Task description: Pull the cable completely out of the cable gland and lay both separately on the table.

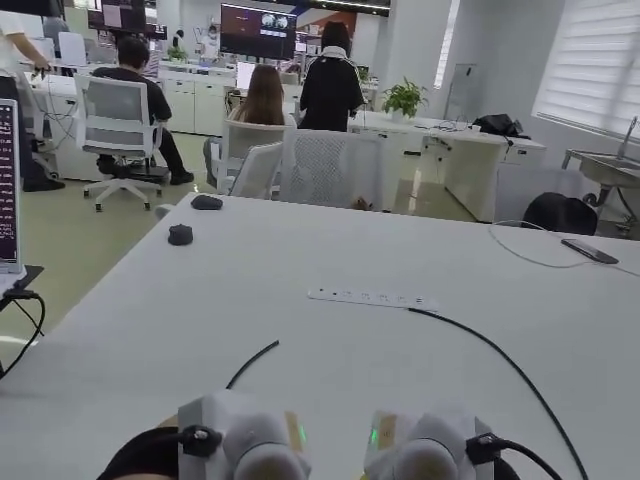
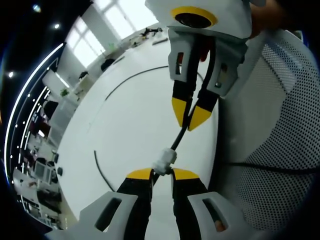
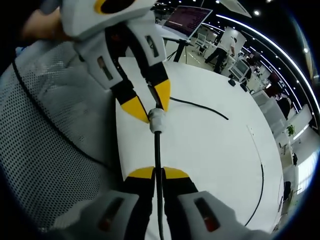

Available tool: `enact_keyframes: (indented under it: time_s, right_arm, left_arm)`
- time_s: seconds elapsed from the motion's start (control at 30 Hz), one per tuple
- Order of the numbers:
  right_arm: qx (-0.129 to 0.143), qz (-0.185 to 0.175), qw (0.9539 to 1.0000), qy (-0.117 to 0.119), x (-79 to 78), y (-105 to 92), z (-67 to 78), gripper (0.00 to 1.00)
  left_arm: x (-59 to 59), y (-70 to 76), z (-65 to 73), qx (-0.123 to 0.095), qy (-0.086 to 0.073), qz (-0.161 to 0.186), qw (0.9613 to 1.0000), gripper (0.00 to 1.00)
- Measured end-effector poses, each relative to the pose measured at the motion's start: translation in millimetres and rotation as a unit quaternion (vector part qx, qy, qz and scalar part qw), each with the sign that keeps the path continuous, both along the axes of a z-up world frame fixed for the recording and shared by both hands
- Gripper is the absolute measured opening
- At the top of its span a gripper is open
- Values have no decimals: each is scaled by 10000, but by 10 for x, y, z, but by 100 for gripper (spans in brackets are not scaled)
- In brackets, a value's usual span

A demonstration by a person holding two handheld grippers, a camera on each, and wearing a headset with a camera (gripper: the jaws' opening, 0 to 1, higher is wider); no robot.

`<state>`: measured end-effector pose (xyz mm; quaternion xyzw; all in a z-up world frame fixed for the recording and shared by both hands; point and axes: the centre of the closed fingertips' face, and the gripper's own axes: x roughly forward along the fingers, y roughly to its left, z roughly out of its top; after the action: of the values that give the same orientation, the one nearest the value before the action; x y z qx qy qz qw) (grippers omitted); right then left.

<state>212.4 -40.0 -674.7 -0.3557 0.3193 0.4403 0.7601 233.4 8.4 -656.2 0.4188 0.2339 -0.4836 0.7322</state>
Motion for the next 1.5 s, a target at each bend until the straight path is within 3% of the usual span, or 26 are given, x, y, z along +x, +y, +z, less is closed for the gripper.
enact_keyframes:
  time_s: [0.17,0.37,0.43,0.53,0.6,0.67,0.73,0.93,1.03,1.2,1.37,1.43,1.5]
  right_arm:
    - [-124,-221,9997,16,43,-105,-25,3]
    - [-854,-748,9935,49,109,-466,-145,4]
    - [-928,-811,9923,89,108,-507,-169,4]
    - [-855,-732,9936,120,79,-448,-165,15]
    - [-565,-523,9970,55,79,-286,-120,22]
    - [-181,-381,9991,12,70,-132,-40,21]
    - [30,-329,9994,-45,71,-59,21,22]
    - [263,-155,9995,-108,45,29,92,14]
    - [250,-25,9997,-73,15,50,75,4]
    - [64,-210,9997,-88,59,-51,37,3]
    - [-408,-781,9961,29,114,-349,-59,3]
    - [-675,-820,9943,22,113,-432,-98,3]
    - [-685,-827,9942,34,108,-432,-105,3]
  left_arm:
    - [40,38,-3,26,-8,113,9999,15]
    - [66,63,3,35,-30,195,9998,15]
    - [69,69,5,49,-44,204,9998,15]
    - [78,74,11,70,-75,211,9997,15]
    - [69,65,10,63,-74,180,9998,15]
    - [53,50,10,54,-72,136,9999,15]
    - [28,31,5,55,-67,65,9999,15]
    - [-3,-50,60,-72,-153,-96,9998,15]
    - [-2,-57,73,-143,-131,-81,9998,15]
    - [28,-17,55,-89,-129,26,9999,15]
    - [60,17,66,-96,-147,136,9998,15]
    - [58,15,63,-84,-146,135,9998,15]
    - [45,7,63,-70,-153,106,9998,15]
